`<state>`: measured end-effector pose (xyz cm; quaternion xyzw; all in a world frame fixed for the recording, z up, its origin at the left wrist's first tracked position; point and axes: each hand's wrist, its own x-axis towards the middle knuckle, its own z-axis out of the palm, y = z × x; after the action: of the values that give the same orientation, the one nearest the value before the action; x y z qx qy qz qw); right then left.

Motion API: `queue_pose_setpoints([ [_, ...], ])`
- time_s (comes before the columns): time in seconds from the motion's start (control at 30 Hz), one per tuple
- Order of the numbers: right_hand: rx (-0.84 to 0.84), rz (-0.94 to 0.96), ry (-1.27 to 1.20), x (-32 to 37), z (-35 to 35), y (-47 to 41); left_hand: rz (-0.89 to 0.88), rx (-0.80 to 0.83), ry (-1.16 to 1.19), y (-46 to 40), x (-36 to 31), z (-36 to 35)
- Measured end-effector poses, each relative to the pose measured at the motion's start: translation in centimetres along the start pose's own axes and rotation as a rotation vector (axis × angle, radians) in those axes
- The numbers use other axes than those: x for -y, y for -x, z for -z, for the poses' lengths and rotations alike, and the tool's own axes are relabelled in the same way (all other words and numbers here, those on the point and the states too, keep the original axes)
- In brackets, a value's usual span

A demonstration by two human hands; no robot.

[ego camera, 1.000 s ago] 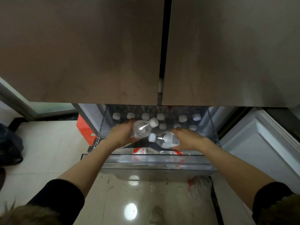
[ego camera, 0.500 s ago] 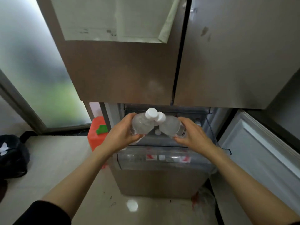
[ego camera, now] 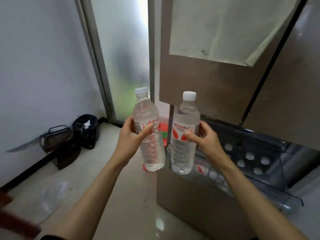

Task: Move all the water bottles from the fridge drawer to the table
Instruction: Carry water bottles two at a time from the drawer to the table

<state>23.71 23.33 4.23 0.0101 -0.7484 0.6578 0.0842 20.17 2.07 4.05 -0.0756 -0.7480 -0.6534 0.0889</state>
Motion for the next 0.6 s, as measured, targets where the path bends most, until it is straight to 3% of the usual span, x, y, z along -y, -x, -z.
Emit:
queue_pose_setpoints([
  [0.27,0.399,-0.075,-0.133,-0.1,-14.0,1.3,0.182,-0.32,-0.079,9.6,3.2,13.7],
  [0.6,0.87,-0.099,-0.117,2.1,-38.2,5.1,0.262,-0.577,-0.078,17.8,3.9,32.6],
])
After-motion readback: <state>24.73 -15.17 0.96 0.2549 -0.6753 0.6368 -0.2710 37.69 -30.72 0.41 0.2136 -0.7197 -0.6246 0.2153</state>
